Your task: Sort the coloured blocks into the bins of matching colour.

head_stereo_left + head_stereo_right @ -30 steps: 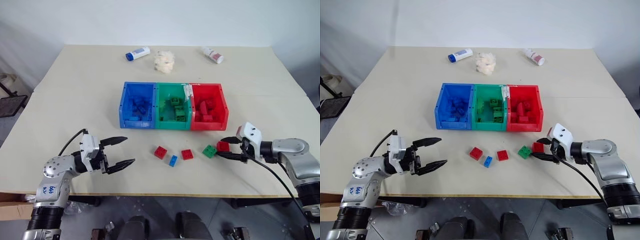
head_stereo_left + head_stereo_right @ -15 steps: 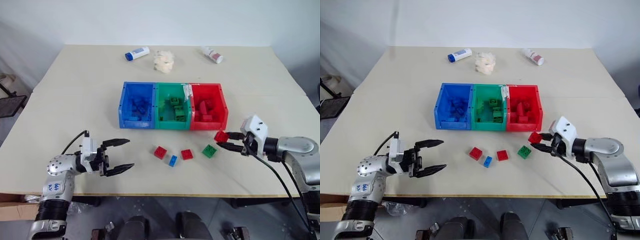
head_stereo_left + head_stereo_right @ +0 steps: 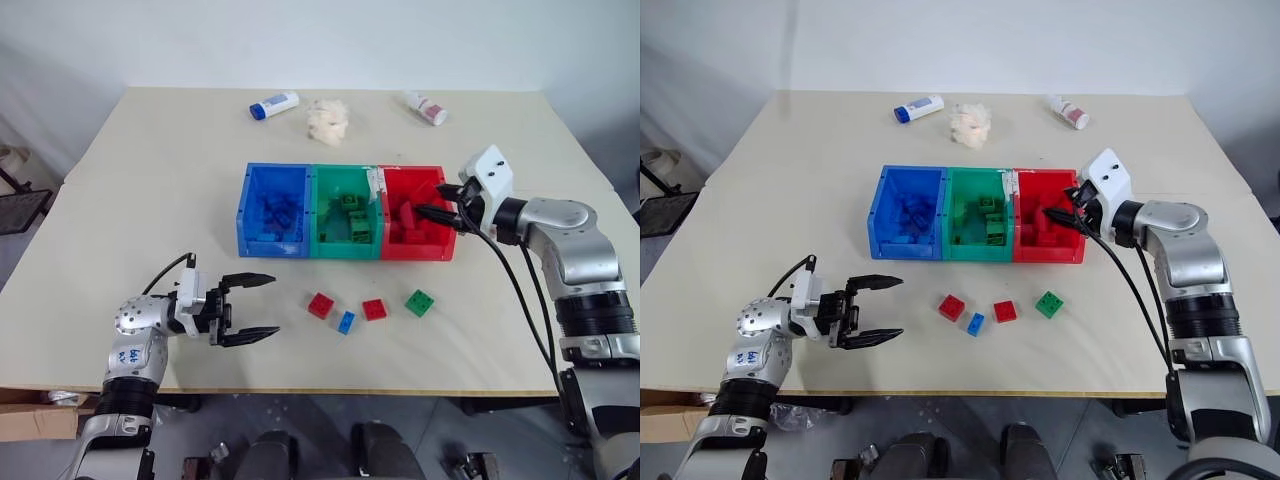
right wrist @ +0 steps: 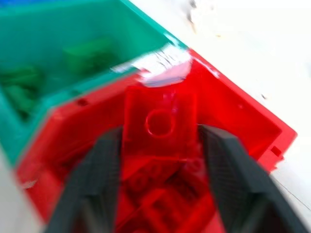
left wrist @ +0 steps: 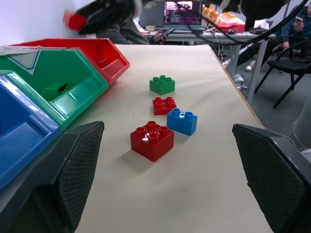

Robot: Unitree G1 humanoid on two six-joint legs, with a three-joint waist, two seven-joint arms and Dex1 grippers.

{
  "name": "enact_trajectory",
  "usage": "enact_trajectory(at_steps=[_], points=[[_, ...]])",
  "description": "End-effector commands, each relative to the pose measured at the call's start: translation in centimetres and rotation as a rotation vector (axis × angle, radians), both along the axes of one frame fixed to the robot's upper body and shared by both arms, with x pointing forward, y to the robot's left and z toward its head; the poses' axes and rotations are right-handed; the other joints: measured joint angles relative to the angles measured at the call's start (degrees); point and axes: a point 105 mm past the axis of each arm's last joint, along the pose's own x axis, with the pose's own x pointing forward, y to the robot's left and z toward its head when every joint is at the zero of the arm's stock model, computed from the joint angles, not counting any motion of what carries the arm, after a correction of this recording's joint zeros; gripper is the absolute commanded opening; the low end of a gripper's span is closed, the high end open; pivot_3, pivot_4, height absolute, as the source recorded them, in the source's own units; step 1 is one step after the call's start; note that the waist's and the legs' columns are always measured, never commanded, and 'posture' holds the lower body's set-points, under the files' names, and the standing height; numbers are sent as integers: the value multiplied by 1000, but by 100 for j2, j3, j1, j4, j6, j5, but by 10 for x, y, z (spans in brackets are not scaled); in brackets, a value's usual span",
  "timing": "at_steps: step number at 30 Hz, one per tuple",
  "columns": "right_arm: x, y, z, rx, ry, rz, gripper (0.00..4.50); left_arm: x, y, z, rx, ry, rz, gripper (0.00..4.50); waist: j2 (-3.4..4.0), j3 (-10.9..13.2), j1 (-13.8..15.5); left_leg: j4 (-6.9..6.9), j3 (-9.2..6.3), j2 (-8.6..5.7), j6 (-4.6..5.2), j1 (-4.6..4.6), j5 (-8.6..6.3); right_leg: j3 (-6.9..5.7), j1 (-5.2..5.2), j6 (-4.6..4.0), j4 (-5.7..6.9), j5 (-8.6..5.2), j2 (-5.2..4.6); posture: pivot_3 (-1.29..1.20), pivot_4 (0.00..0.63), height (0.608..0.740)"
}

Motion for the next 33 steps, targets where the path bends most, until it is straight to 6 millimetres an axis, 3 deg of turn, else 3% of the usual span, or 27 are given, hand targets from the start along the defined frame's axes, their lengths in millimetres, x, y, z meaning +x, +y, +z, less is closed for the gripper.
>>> enact_trajectory(at_steps=[1, 3, 5, 10, 16, 18, 25, 33], points=[[-5, -4, 17, 2, -68, 5, 3749, 3, -2, 4, -1, -23, -2, 4500, 1, 0, -1, 1, 1, 0, 1, -1, -1, -2, -1, 0, 0, 0, -1, 0, 150, 740], [-13, -7, 14, -6, -59, 10, 4435, 2, -3, 3, -2, -18, -7, 4500, 1, 0, 10, 2, -2, 0, 1, -3, -1, -14, 1, 0, -1, 0, -3, 0, 150, 740], [-28, -8, 9, -16, -33, 42, 4474, 2, -4, 1, -6, -11, -14, 4500, 1, 1, 27, 5, -5, 0, 1, -4, -1, -23, 4, 0, -2, 0, -5, 0, 150, 740], [-89, -11, -12, -40, 83, 187, 4474, 2, -4, 0, -7, -3, -23, 4500, 2, 1, 55, 13, -25, 0, 2, -19, -2, -41, 8, 0, -11, 0, -7, 0, 150, 740], [-148, -47, -44, -126, 214, 153, 4474, 6, 2, 0, 3, 5, -15, 4500, 2, 1, 57, 14, -36, 0, 2, -22, -2, -51, 21, 0, -50, 0, -7, 0, 150, 740], [-159, -54, -49, -142, 240, 136, 4474, 8, 4, 0, 8, 7, -15, 4500, 1, 1, 38, 14, -35, 1, 2, -22, -2, -51, 21, 0, -49, 0, -6, 0, 150, 740], [-159, -44, -55, -131, 244, 142, 4474, 10, 6, 1, 12, 4, -18, 4500, 1, 1, 27, 10, -19, 5, 2, 23, -2, -42, 54, 0, -47, 0, -5, 0, 150, 740], [-128, -14, -70, -69, 229, 166, 4474, 3, 5, 1, 4, -3, -17, 4500, 0, 2, 35, 6, -29, 5, -2, 26, -7, -49, 62, 0, -56, 0, -7, 0, 150, 740]])
